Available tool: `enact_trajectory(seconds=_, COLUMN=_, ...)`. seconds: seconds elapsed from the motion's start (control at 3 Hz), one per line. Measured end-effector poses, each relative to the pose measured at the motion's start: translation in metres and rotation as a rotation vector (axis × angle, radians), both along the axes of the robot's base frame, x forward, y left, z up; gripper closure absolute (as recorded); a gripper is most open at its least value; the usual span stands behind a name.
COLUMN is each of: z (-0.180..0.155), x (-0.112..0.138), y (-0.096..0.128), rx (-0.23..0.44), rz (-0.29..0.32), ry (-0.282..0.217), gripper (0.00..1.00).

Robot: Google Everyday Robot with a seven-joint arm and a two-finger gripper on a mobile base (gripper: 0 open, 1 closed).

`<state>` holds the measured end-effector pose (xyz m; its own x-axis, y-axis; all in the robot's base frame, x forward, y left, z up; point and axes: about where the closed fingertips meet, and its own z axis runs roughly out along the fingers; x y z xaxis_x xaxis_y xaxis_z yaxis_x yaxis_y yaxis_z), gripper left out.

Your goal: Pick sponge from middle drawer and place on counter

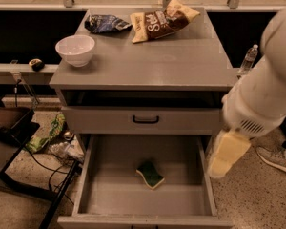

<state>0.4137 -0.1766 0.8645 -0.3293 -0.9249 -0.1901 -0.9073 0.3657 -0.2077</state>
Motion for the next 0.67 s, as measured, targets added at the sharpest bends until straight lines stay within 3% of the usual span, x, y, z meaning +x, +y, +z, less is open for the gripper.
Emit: enact_trajectory(seconds=0.67, z=-0.149, x=-0.027, y=0.006, rx=0.135, rz=-0.07, ry=0.062, gripper=0.0)
